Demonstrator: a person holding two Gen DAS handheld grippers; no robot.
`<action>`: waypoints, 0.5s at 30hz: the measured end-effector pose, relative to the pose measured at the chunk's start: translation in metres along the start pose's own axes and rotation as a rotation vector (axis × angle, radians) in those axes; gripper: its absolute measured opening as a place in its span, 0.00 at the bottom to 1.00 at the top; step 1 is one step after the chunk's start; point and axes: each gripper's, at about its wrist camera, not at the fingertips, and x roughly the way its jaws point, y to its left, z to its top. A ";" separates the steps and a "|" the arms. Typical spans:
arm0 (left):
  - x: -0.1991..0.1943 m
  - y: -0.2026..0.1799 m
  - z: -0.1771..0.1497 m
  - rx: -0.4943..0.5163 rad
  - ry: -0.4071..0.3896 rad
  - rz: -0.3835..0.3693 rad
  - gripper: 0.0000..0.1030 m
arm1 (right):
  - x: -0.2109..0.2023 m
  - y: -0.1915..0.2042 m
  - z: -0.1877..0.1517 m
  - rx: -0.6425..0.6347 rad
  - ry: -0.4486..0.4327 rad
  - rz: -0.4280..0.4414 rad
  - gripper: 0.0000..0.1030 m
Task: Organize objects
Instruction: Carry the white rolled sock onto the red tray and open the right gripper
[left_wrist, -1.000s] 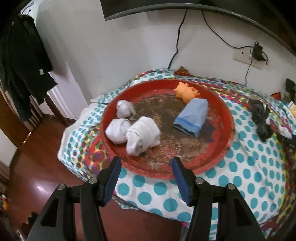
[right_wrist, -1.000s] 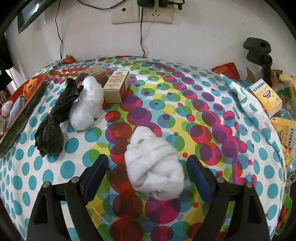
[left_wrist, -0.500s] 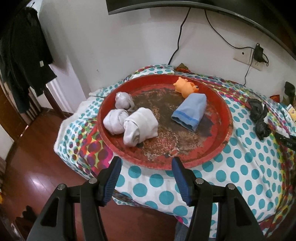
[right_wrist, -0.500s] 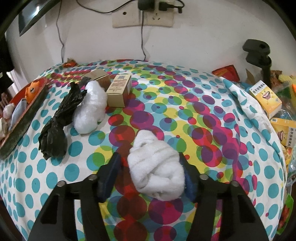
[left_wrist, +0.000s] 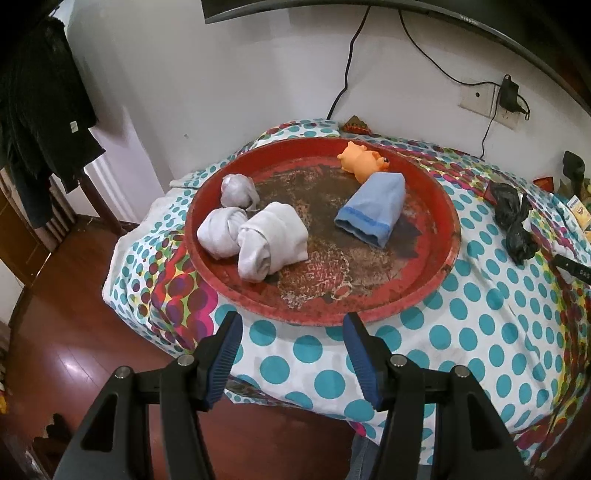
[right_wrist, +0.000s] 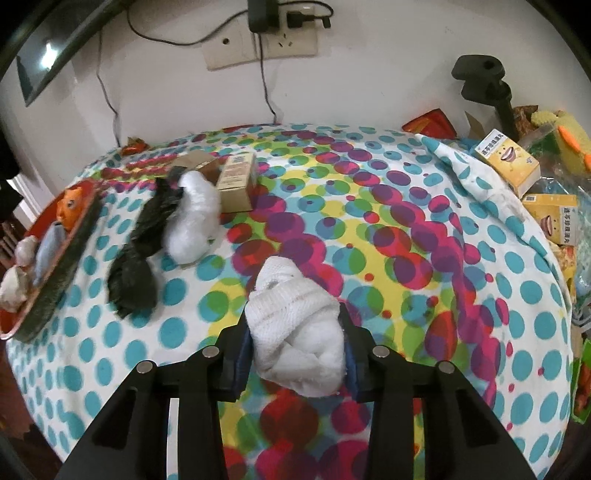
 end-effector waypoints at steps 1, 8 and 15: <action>-0.001 0.000 0.000 -0.002 -0.001 -0.008 0.56 | -0.007 -0.003 -0.003 0.004 -0.005 0.010 0.37; -0.006 0.008 0.002 0.004 -0.013 0.009 0.56 | -0.044 0.005 -0.022 -0.022 -0.009 0.030 0.37; -0.009 0.039 0.007 -0.066 -0.007 0.030 0.56 | -0.063 0.037 -0.036 -0.081 0.006 0.067 0.37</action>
